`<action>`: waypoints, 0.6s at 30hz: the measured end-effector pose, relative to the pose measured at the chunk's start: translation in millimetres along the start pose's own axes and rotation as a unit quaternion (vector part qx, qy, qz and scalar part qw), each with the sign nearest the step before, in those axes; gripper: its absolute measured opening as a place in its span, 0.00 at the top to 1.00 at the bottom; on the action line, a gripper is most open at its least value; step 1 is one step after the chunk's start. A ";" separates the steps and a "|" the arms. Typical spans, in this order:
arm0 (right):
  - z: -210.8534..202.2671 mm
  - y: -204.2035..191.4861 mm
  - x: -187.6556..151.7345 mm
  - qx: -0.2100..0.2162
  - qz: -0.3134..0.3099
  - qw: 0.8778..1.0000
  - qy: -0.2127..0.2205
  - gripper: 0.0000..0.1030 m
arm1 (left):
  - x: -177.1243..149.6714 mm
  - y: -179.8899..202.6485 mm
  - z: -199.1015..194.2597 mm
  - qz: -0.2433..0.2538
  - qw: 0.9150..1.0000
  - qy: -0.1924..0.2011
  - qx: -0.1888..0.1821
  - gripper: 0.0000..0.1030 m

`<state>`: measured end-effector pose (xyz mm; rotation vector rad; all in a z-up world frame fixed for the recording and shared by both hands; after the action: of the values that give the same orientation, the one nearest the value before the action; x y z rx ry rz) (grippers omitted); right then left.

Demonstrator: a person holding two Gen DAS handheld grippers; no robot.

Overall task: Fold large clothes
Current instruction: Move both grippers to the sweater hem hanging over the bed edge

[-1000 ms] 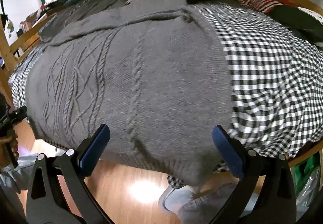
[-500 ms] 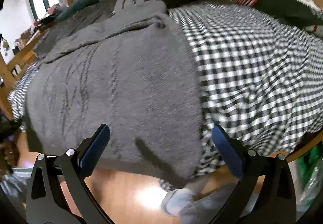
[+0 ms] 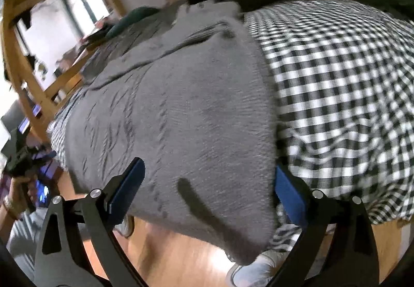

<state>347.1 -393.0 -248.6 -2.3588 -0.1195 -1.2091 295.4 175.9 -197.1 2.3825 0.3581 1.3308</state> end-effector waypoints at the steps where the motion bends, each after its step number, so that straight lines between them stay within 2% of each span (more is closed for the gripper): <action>1: 4.8 -0.8 -2.3 -0.005 -0.007 1.000 -0.011 0.08 | -4.8 -6.6 0.7 -0.002 1.000 -0.007 0.005 0.08; 3: 9.2 -2.7 -4.3 -0.008 -0.009 1.000 -0.020 0.13 | -13.9 -14.1 7.7 0.001 0.999 -0.032 0.014 0.08; 4: 9.6 -4.1 -5.3 -0.008 -0.005 1.000 -0.021 0.28 | -21.0 -18.2 12.0 0.005 0.999 -0.050 0.015 0.08; 7: 11.2 2.7 -3.9 -0.043 0.005 0.998 -0.036 0.48 | -39.2 -19.5 19.8 0.022 0.997 -0.076 0.000 0.08; 9: 13.8 9.6 -1.6 -0.043 0.016 0.998 -0.040 0.48 | -46.2 -16.1 24.5 0.039 0.997 -0.071 -0.006 0.08; 10: 11.9 15.7 -0.7 -0.051 0.017 0.998 -0.040 0.40 | -49.6 -14.7 26.3 0.052 0.996 -0.068 -0.007 0.08; 12: 13.4 17.1 -1.7 -0.052 0.013 0.998 -0.039 0.38 | -58.0 -13.8 32.6 0.069 0.995 -0.074 0.005 0.08; 15: 16.0 12.4 -6.1 -0.045 0.014 0.998 -0.035 0.29 | -62.2 -13.0 40.5 0.054 0.995 -0.080 -0.010 0.08; 18: 15.1 8.9 -7.3 -0.031 0.017 0.999 -0.034 0.29 | -59.4 -12.5 48.5 0.026 0.997 -0.066 -0.028 0.08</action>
<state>356.4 -392.9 -265.1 -2.4464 -0.0632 -1.1330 305.7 153.2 -270.7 2.4335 0.2193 1.1815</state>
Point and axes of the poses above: each gripper's, at about its wrist camera, not at the fingertips, and z roughly the way its jaws point, y to its right, x to its top, the point moved 1 cm from there along z, roughly the way its jaws point, and after that the axes turned 9 degrees about y, right-handed, at the moved point
